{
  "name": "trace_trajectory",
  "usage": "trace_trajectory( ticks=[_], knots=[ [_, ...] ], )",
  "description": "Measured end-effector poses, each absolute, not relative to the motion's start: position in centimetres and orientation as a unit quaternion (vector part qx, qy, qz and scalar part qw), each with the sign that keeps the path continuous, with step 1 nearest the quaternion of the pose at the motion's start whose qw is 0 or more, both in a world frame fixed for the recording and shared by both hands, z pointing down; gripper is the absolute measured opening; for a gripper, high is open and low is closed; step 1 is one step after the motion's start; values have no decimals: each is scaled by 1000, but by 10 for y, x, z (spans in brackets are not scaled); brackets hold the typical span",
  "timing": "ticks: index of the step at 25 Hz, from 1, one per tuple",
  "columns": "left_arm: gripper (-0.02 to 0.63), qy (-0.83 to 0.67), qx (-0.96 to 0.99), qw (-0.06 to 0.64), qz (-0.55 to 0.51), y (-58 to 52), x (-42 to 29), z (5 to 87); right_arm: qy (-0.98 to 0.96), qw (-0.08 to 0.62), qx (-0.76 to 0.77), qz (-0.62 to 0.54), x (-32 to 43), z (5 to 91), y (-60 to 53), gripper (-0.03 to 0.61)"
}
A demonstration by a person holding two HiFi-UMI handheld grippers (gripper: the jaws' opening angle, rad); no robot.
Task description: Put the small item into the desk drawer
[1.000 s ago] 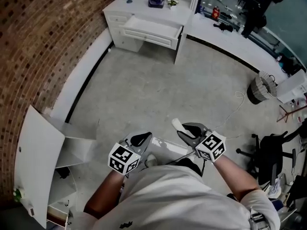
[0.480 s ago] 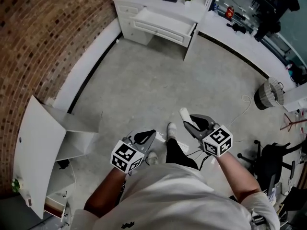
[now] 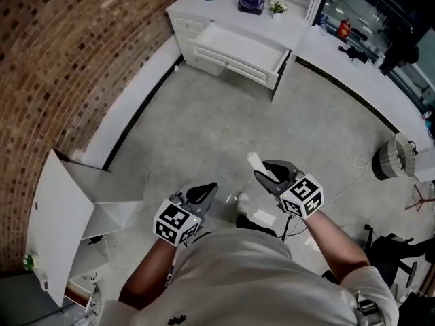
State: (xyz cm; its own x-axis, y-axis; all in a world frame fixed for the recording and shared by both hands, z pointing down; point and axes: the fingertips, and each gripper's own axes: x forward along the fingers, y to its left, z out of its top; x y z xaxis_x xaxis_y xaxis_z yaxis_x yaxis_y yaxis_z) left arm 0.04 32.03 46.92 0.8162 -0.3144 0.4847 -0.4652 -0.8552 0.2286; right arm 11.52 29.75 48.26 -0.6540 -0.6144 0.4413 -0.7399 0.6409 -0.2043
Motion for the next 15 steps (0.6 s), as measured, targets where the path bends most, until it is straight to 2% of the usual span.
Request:
trace_trajectory(
  ticks=[7,15],
  knots=[
    [6,-221,934,178,218,261,49,470,-900,169,357,184,154,490,222,129],
    [6,-234,931,193,203,194,46,473,-902,173,348,186,151,497,152,129]
  ],
)
